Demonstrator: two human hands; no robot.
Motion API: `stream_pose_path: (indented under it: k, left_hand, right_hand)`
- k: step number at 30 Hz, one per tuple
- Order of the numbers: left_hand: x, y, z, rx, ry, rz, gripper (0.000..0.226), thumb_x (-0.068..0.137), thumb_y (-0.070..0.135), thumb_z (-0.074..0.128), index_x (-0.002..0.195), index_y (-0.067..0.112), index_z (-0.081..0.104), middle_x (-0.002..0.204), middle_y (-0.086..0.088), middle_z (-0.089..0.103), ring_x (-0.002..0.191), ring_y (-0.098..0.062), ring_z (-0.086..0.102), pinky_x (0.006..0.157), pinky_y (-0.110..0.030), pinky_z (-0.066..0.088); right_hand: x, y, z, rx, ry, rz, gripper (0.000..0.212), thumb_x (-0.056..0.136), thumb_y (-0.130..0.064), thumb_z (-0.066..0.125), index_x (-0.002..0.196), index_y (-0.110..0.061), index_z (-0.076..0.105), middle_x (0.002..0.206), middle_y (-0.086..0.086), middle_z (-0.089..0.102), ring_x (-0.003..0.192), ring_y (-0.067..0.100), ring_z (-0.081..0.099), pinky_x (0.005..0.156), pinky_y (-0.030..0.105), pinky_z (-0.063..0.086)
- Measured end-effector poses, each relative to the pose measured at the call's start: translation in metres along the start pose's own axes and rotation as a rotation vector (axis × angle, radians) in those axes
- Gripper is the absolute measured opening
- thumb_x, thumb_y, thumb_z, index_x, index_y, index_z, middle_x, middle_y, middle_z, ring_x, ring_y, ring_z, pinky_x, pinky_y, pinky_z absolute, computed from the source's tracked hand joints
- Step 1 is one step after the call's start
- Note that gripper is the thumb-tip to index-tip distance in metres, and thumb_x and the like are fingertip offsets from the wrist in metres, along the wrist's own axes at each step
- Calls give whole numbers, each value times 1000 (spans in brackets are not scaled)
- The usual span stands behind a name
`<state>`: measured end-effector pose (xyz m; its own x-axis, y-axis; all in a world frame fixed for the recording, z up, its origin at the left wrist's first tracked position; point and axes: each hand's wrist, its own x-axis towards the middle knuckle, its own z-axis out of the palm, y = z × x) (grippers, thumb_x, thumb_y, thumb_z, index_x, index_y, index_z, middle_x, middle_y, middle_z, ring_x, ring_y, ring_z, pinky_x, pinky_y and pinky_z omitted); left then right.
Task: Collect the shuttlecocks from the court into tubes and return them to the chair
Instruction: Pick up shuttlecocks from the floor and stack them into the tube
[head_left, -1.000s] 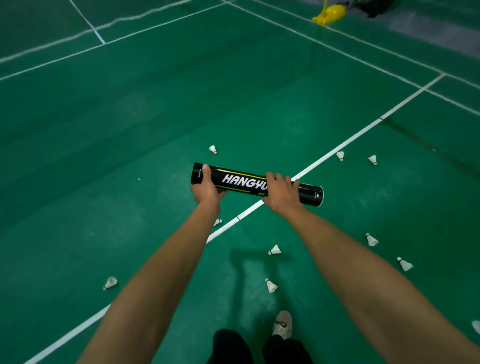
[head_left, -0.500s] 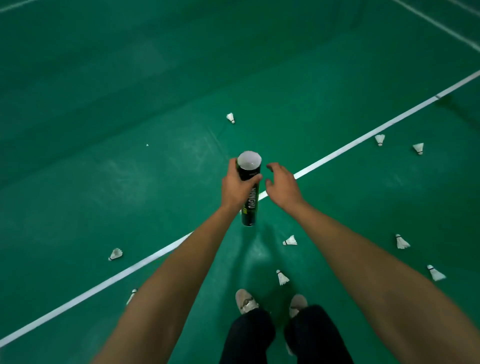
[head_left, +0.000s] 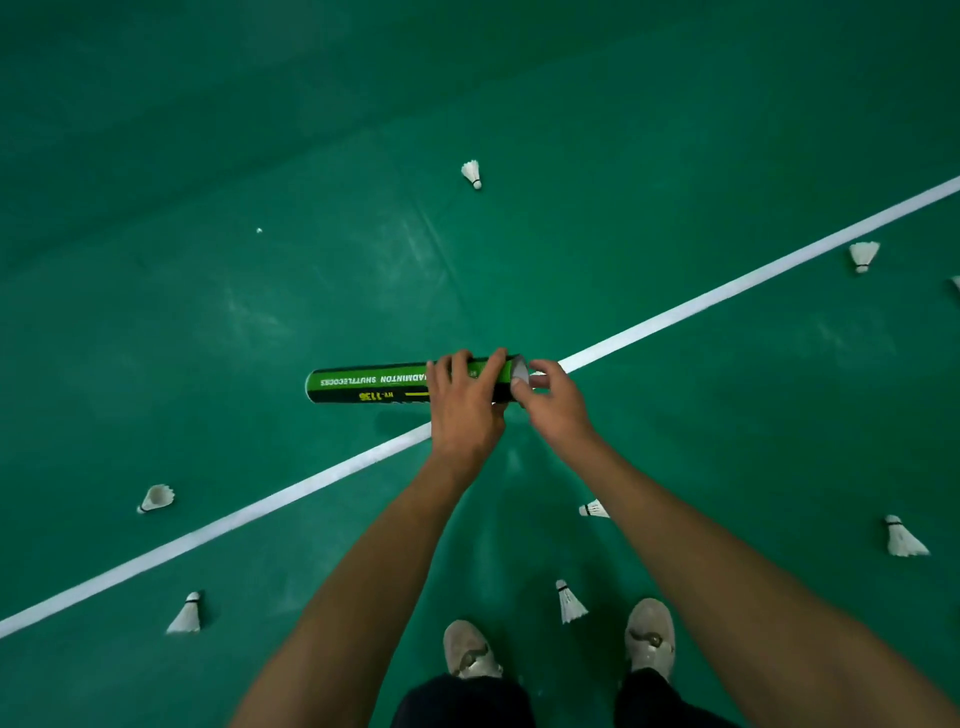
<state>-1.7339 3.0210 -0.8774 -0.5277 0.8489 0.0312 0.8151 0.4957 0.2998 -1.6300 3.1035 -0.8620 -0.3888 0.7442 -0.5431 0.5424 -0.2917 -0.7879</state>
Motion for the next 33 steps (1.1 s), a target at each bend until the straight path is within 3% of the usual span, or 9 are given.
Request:
stream_pose_path:
  k: [5, 9, 13, 15, 18, 21, 25, 29, 33]
  left_hand:
    - [16, -17, 138, 319, -49, 105, 76, 74, 11, 70, 144, 32, 50, 131, -22, 52, 126, -48, 46, 116, -65, 27]
    - [35, -34, 247, 685, -58, 342, 61, 81, 27, 61, 141, 27, 55, 128, -19, 57, 126, -50, 51, 118, -66, 29]
    - [55, -36, 338, 1174, -79, 430, 59, 94, 35, 57, 148, 13, 50, 142, -17, 51, 140, -48, 39, 125, -63, 17]
    - [66, -41, 376, 1353, -142, 423, 61, 97, 34, 59, 153, 14, 44, 149, -15, 41, 141, -50, 23, 121, -67, 7]
    - [69, -36, 404, 1493, -250, 350, 61, 90, 38, 74, 146, 23, 55, 141, -12, 43, 126, -49, 22, 106, -65, 16]
    - [56, -13, 400, 1516, -212, 372, 58, 91, 33, 72, 144, 16, 55, 131, -18, 43, 121, -48, 28, 99, -60, 25]
    - [53, 2, 406, 1377, -216, 501, 47, 102, 39, 50, 141, 14, 56, 134, -13, 51, 128, -36, 38, 107, -47, 34]
    - [67, 4, 408, 1135, -166, 452, 41, 102, 47, 49, 137, 26, 57, 130, -8, 61, 125, -31, 48, 104, -39, 33]
    - [58, 11, 426, 803, -245, 279, 39, 96, 44, 57, 133, 31, 56, 126, -7, 64, 122, -29, 49, 98, -38, 34]
  right_hand:
    - [104, 110, 20, 295, -79, 131, 31, 103, -43, 52, 116, -17, 62, 109, 7, 68, 86, 23, 69, 82, 44, 55]
    - [191, 192, 42, 499, -168, 236, 39, 102, -51, 48, 115, -18, 64, 107, 9, 69, 82, 28, 68, 81, 47, 58]
    - [262, 251, 77, 713, -289, 258, 37, 107, -44, 41, 105, -18, 67, 102, 6, 72, 82, 19, 68, 66, 32, 57]
    - [280, 272, 86, 781, -329, 234, 33, 106, -39, 41, 101, -20, 68, 106, 4, 73, 87, 15, 68, 70, 29, 56]
    - [295, 294, 84, 772, -365, 311, 38, 98, -44, 50, 97, -13, 73, 96, 9, 76, 88, 24, 69, 74, 33, 59]
    - [289, 303, 76, 800, -299, 283, 43, 98, -38, 47, 127, -14, 66, 127, 13, 69, 116, 27, 66, 106, 45, 50]
    - [284, 312, 48, 615, -297, 252, 31, 101, -42, 48, 95, -19, 68, 90, 6, 73, 81, 25, 69, 68, 34, 58]
    - [306, 335, 8, 436, -268, 215, 30, 109, -30, 32, 102, -17, 58, 95, 7, 64, 79, 31, 66, 93, 47, 52]
    - [304, 357, -6, 107, -173, 133, 21, 103, -20, 42, 108, -10, 60, 99, 14, 67, 67, 26, 64, 65, 35, 56]
